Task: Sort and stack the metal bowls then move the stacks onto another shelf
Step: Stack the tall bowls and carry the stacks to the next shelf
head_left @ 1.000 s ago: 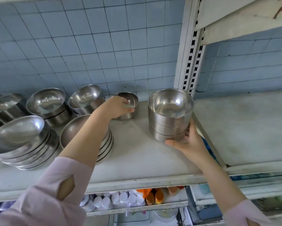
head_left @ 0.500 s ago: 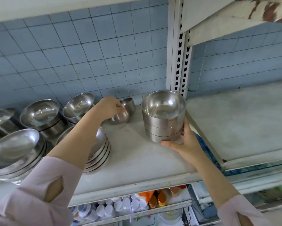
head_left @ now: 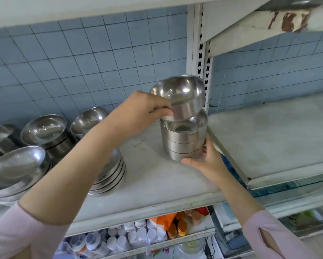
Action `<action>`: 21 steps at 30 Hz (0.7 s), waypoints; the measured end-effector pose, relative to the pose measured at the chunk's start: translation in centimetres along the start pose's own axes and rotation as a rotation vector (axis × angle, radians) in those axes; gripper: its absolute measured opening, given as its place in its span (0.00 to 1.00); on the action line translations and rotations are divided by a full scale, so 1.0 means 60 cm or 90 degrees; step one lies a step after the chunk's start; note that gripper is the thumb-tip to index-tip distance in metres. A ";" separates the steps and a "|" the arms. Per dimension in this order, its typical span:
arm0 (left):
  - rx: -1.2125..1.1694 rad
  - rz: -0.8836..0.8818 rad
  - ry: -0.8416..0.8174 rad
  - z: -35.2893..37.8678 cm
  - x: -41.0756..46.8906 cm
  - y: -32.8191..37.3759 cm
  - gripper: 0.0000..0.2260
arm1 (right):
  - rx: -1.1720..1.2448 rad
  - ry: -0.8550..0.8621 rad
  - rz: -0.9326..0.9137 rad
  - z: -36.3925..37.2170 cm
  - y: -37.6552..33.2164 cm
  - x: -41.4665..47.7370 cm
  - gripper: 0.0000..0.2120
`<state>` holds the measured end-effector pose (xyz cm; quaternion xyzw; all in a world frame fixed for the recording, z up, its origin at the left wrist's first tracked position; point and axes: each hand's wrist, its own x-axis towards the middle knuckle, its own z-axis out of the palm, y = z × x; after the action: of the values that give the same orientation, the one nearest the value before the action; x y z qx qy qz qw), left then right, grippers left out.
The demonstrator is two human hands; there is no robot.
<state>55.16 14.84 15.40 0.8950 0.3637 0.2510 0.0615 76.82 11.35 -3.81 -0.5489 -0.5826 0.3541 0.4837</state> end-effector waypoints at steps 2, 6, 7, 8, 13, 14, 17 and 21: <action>0.028 0.027 -0.064 0.020 0.001 0.002 0.07 | -0.002 0.006 -0.008 0.000 0.002 -0.001 0.51; 0.008 -0.003 -0.114 0.038 0.001 -0.003 0.08 | -0.009 0.003 0.004 0.001 0.003 0.000 0.54; 0.003 -0.012 -0.118 0.040 0.003 -0.003 0.07 | -0.014 0.003 0.004 0.001 0.004 0.001 0.54; 0.003 -0.022 -0.125 0.041 0.006 -0.002 0.07 | -0.018 0.003 0.001 0.001 0.005 0.001 0.54; 0.013 -0.067 -0.176 0.041 0.019 -0.008 0.08 | -0.026 -0.004 0.000 0.000 0.007 0.002 0.56; 0.015 -0.070 -0.188 0.040 0.021 -0.007 0.08 | -0.025 -0.005 -0.002 0.000 0.006 0.004 0.57; 0.002 -0.100 -0.237 0.025 0.024 -0.007 0.18 | -0.022 -0.009 -0.013 0.000 0.005 0.009 0.56; -0.039 -0.297 -0.101 -0.032 -0.003 -0.065 0.36 | -0.029 0.003 -0.033 0.019 -0.005 0.026 0.52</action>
<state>51.65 17.41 15.85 0.8016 0.5464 0.1700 0.1731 75.77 12.97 -3.59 -0.5449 -0.6035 0.3271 0.4815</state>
